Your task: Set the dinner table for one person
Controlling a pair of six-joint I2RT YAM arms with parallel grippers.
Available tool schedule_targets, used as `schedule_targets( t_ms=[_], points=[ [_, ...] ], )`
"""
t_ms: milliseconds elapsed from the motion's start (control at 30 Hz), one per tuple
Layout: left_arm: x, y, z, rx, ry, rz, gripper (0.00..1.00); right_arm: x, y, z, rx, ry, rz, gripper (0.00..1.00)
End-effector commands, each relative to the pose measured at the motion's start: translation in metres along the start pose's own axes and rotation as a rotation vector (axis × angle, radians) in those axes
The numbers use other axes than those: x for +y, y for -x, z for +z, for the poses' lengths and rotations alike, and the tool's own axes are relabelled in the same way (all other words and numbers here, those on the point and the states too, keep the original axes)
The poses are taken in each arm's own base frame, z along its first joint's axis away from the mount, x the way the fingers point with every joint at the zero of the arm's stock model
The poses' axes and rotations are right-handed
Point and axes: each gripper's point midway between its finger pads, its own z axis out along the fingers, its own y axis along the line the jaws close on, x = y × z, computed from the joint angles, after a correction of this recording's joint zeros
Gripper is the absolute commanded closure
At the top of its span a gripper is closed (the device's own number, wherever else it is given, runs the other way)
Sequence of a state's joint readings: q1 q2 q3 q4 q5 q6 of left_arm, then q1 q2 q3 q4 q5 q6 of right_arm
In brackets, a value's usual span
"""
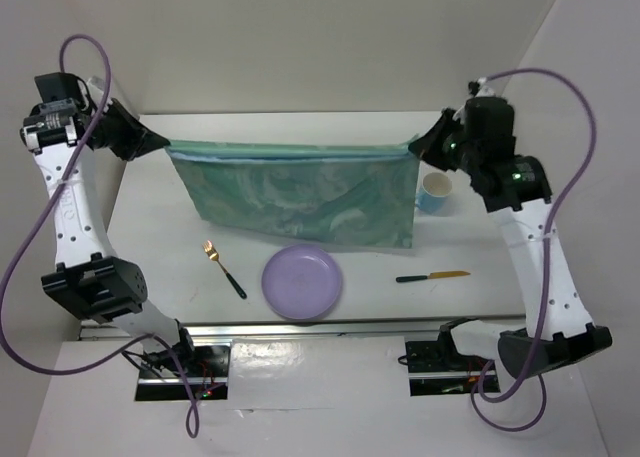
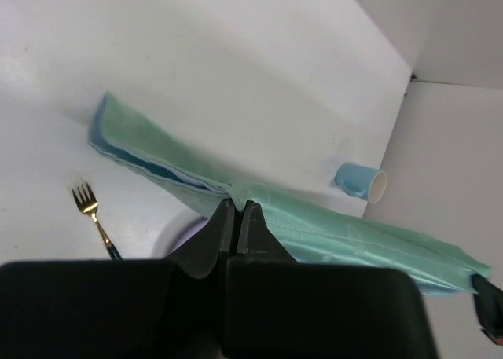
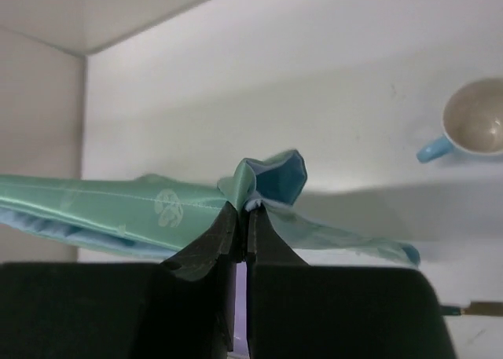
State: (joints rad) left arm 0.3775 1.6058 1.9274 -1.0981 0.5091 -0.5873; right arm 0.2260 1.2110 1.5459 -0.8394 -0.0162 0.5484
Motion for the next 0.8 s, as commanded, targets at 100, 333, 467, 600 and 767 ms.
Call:
schedule_targets(
  t_ms=[100, 333, 467, 600, 767],
  points=[
    [-0.021, 0.061, -0.102, -0.409, -0.031, 0.125, 1.00, 0.029, 0.121, -0.157, -0.450, 0.023, -0.060, 1.00],
    [-0.046, 0.045, -0.138, -0.467, -0.157, 0.170, 1.00, 0.014, 0.097, -0.184, -0.436, 0.001, -0.058, 1.00],
    [-0.059, 0.047, -0.145, -0.487, -0.198, 0.211, 1.00, 0.012, 0.098, -0.173, -0.434, -0.009, -0.047, 1.00],
    [-0.058, 0.064, -0.135, -0.489, -0.215, 0.215, 1.00, 0.013, 0.106, -0.147, -0.425, -0.029, -0.057, 1.00],
    [-0.069, 0.087, -0.110, -0.441, -0.312, 0.207, 1.00, 0.017, 0.125, -0.085, -0.425, -0.050, -0.104, 1.00]
  ],
)
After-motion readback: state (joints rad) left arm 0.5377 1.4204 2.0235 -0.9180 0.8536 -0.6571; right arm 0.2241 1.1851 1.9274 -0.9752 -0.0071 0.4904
